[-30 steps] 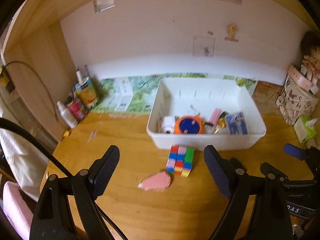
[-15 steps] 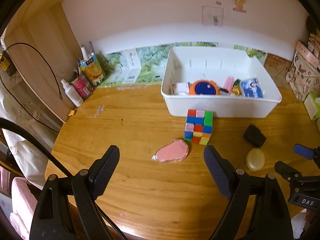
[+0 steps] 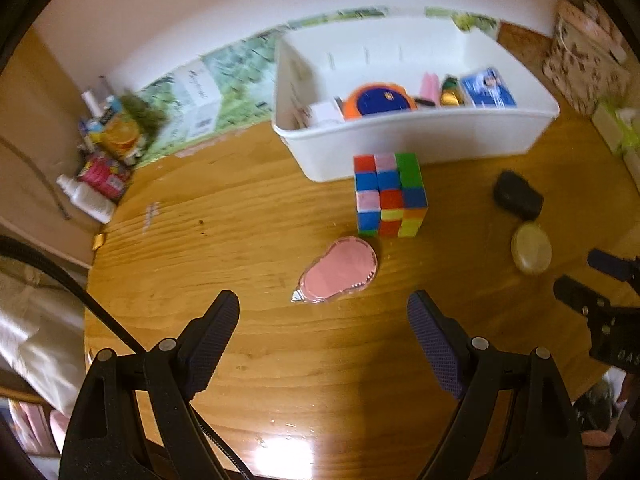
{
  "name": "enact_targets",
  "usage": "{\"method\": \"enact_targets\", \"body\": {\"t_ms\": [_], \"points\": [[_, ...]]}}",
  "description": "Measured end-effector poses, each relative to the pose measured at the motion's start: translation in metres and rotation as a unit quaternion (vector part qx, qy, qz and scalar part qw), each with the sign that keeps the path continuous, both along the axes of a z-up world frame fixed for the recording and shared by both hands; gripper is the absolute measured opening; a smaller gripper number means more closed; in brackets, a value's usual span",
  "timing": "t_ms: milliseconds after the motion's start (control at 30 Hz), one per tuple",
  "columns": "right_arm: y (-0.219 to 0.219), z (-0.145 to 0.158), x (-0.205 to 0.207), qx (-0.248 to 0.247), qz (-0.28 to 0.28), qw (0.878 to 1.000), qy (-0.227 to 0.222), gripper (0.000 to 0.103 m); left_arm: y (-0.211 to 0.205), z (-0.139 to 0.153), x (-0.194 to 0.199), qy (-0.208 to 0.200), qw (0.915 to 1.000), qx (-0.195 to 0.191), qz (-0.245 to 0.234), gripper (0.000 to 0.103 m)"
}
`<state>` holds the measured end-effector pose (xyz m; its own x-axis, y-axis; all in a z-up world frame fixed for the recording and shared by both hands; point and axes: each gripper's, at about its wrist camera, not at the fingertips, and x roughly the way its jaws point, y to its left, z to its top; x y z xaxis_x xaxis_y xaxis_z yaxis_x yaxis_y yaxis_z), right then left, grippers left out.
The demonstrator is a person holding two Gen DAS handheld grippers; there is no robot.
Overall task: Organize rigid objects
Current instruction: 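Withdraw both tools from the bin back over the remaining table items, then grasp pink compact with left tool while right tool grasps cream round case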
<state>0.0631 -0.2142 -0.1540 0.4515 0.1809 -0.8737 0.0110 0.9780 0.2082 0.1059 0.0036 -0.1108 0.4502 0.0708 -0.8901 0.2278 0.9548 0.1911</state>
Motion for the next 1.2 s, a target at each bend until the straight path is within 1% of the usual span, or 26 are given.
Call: {"method": "enact_targets", "body": {"t_ms": [133,267,333,433,667,767,833,1067,1133,1200], "points": [[0.004,-0.010,0.003,-0.008,-0.032,0.999,0.005,0.080,0.002,-0.013,0.010,0.030,0.9990,-0.002,-0.032,0.088],[0.008,-0.018,0.004,-0.010,-0.074,0.997,0.009,0.080,0.003,-0.025,0.021,0.061,0.9955,0.002,-0.072,0.088],[0.010,-0.021,0.005,-0.013,-0.092,0.996,0.010,0.080,0.003,-0.031,0.027,0.077,0.9921,0.000,-0.099,0.088],[0.013,-0.027,0.007,-0.022,-0.113,0.993,0.011,0.080,0.002,-0.039,0.035,0.095,0.9874,0.005,-0.127,0.088],[0.025,-0.037,0.011,-0.055,-0.137,0.989,0.009,0.080,-0.004,-0.058,0.047,0.123,0.9778,0.014,-0.169,0.088],[0.028,-0.038,0.015,-0.062,-0.140,0.988,0.008,0.080,-0.005,-0.064,0.051,0.129,0.9760,0.017,-0.175,0.088],[0.030,-0.040,0.018,-0.068,-0.140,0.988,0.008,0.080,-0.004,-0.068,0.054,0.138,0.9752,0.010,-0.173,0.088],[0.028,-0.044,0.023,-0.075,-0.139,0.987,0.014,0.068,-0.001,-0.075,0.065,0.154,0.9744,-0.017,-0.163,0.087],[0.028,-0.044,0.025,-0.077,-0.138,0.987,0.015,0.067,-0.001,-0.076,0.066,0.158,0.9741,-0.022,-0.161,0.083],[0.029,-0.044,0.026,-0.082,-0.133,0.988,0.015,0.063,-0.001,-0.078,0.068,0.160,0.9738,-0.023,-0.160,0.078]]}}
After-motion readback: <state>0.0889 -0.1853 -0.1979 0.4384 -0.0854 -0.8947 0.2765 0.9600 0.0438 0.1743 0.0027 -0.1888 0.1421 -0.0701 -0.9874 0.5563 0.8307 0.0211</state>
